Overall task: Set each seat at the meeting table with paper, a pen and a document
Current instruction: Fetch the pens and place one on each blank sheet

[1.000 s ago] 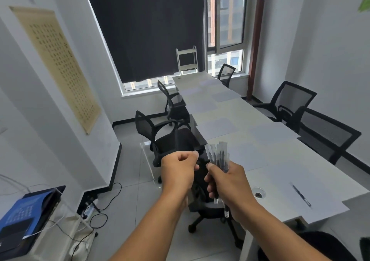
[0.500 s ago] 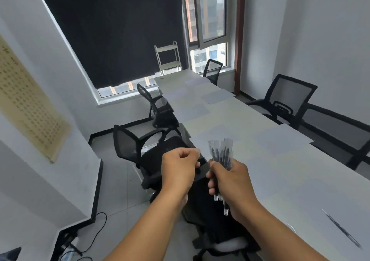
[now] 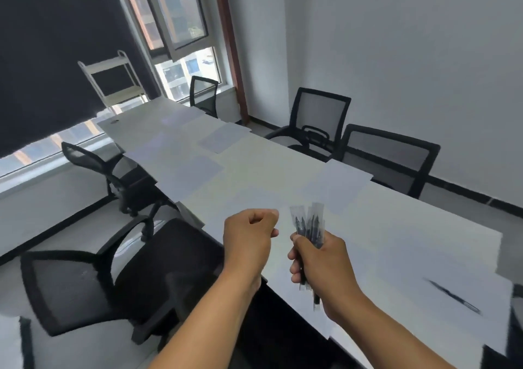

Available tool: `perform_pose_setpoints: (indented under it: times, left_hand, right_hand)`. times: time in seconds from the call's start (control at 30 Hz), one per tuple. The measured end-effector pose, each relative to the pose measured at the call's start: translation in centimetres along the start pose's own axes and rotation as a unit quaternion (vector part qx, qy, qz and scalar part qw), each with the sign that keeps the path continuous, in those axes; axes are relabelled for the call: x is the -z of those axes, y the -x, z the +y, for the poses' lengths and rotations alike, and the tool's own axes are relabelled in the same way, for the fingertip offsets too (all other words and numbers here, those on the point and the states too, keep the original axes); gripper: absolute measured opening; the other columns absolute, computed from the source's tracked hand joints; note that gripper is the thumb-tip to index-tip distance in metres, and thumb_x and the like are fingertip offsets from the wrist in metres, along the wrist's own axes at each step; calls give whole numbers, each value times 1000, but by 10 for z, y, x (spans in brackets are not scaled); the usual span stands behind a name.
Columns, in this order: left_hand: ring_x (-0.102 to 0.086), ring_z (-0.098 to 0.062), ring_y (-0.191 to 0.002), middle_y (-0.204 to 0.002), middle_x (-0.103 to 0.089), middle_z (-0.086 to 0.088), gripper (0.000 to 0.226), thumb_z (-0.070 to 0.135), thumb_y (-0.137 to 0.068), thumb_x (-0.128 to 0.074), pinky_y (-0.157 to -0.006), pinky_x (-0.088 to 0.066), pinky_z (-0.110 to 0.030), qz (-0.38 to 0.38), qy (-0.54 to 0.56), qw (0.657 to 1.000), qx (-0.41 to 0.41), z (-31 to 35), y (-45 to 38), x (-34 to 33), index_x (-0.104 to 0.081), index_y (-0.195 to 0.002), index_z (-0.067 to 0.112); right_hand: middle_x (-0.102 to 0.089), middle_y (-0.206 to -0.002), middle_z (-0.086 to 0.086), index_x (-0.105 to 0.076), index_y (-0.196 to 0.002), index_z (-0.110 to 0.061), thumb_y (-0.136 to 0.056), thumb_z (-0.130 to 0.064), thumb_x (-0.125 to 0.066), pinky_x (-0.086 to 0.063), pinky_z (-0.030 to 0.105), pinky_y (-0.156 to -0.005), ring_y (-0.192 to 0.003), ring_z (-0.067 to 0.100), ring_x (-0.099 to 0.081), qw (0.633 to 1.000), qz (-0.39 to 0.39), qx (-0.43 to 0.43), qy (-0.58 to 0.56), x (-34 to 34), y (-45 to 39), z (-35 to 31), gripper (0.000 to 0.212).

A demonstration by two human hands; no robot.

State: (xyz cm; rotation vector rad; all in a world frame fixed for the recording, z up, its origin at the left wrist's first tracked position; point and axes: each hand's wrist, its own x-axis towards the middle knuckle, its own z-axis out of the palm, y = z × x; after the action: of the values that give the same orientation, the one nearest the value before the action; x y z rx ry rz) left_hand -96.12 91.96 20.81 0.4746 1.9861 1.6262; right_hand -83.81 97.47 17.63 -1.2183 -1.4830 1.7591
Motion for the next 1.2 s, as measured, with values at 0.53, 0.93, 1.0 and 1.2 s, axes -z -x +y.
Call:
perform_pose_setpoints:
  times: [0.53,0.93,1.0,1.2]
  left_hand:
    - [-76,-18,-93,-92,-81,21,21,17,-101,-71,-70,-55,-19,-347,-146,926,42,-73,-120,-61,-84,-84,16]
    - [-78,-26,-89,-83,-81,-2,9,7,-84,-73,-80,-65,-40,-388,-220,893,60,-137,-147,-114,-80,-78,6]
    - [-77,-27,-83,-81,-79,-5,9,8,-83,-73,-73,-61,-35,-386,-225,893,57,-145,-152,-120,-79,-76,6]
    - [-68,-18,-69,-62,-67,-2,26,8,-82,-70,-65,-49,-31,-382,-249,889,40,-168,-173,-140,-65,-57,13]
  right_hand:
    - [-72,-73,18,-74,-96,-4,-104,-19,-66,-59,40,-60,-54,28,-66,954,264,-99,-99,-35,-61,70,19]
    - [-74,-76,23,-78,-93,-2,-104,-24,-69,-68,55,-78,-62,32,-75,909,340,-162,-177,-26,-96,141,26]
    - [-74,-73,17,-77,-92,-1,-103,-23,-69,-68,54,-78,-61,29,-74,903,353,-161,-182,-23,-99,148,26]
    - [-73,-71,16,-76,-89,0,-101,-22,-70,-68,53,-77,-60,31,-73,891,383,-179,-165,-13,-104,172,27]
